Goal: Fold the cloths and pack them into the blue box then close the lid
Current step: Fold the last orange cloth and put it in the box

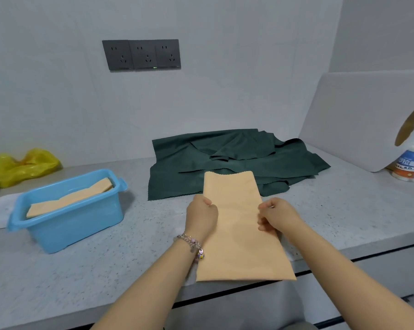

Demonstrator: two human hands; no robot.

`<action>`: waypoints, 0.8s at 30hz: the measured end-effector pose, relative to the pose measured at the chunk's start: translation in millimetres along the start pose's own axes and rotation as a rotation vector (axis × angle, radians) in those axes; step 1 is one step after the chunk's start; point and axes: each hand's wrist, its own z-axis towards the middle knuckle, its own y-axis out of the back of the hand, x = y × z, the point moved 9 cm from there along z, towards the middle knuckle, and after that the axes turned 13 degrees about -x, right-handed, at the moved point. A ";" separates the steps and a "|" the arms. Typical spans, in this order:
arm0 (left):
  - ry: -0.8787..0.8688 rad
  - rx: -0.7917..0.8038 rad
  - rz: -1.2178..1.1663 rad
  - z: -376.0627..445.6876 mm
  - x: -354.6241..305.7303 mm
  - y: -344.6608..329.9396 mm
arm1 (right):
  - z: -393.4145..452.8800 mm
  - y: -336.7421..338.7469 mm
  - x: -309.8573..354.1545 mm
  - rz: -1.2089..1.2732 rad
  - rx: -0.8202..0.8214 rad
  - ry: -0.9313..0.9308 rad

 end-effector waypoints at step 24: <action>0.098 -0.131 -0.068 59.6 34.0 7.1 | 47.9 -25.1 2.1 0.067 -0.118 0.055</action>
